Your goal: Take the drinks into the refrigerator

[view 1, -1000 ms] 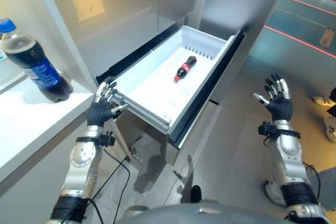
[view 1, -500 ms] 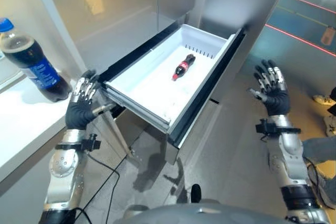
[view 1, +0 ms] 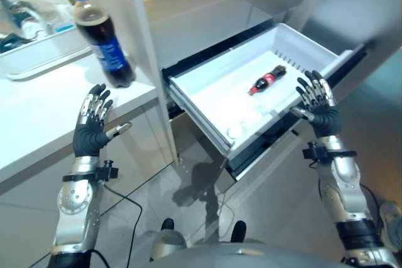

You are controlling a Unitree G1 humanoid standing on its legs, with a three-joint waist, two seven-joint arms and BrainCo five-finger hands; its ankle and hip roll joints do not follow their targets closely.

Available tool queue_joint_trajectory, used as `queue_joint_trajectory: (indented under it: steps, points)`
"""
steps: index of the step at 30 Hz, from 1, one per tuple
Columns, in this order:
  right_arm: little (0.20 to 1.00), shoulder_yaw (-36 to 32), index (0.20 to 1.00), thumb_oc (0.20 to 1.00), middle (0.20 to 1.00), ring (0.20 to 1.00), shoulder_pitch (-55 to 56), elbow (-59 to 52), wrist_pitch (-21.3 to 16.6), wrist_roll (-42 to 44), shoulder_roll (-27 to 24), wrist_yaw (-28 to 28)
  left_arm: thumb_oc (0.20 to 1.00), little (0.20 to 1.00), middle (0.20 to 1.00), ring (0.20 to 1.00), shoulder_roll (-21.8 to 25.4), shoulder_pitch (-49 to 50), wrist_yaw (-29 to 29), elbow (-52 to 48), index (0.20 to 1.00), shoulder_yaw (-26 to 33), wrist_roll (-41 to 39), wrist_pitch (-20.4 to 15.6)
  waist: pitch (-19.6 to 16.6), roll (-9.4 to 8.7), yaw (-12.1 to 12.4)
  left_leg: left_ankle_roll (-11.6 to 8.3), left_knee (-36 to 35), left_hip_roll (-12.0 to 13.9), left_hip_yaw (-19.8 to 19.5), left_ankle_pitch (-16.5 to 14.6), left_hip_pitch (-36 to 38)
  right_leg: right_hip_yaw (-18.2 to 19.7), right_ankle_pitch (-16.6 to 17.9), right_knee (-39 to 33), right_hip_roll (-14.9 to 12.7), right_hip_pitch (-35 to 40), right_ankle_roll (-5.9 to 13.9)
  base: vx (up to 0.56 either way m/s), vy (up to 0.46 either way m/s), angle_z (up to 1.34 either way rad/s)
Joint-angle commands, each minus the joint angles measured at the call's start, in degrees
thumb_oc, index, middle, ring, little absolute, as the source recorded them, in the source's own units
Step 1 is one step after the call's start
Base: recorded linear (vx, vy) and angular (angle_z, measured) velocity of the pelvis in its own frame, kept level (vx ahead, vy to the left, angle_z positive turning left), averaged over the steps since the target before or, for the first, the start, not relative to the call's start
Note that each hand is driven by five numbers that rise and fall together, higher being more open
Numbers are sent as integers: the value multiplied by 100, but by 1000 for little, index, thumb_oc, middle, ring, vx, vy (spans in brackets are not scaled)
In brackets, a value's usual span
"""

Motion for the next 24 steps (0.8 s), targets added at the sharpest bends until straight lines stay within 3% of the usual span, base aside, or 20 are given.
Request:
queue_joint_trajectory:
  steps: [1, 9, 15, 24]
  points:
    - [1000, -204, 1000, 1000, 1000, 1000, -383, -326, -186, 181, -319, 39, 1000, 1000, 1000, 1000, 127, -364, 93, -99, 1000, 234, 182, -386, -8, 87, -54, 517, -117, -355, -340, 73, -306, -167, -925, 1358, 122, -169, -138, -23, -51, 47]
    - [1000, -285, 1000, 1000, 1000, 1000, -399, -299, -180, 110, -306, -19, 1000, 1000, 1000, 1000, 10, -486, 288, 183, 1000, 236, 260, -367, -32, 110, -70, 500, -106, -334, -505, 84, -318, -410, -1026, 1475, 94, -142, -169, 21, -25, 24]
    - [1000, -177, 1000, 1000, 1000, 1000, -497, -218, -164, 91, -220, -20, 1000, 1000, 1000, 1000, 108, -688, 677, 535, 1000, 415, 509, -399, -69, 94, -115, 518, -96, -304, -306, -18, -206, -243, -1014, 1480, 89, -168, -163, 33, 14, -4]
    - [1000, 139, 1000, 1000, 1000, 1000, -665, -56, 20, 227, -273, 164, 1000, 1000, 1000, 1000, 815, -1340, 1292, 1172, 1000, 914, 680, -388, -145, 100, -203, 547, -92, -291, 158, -175, 85, 235, -970, 1314, 186, -142, -154, 45, 38, -31]
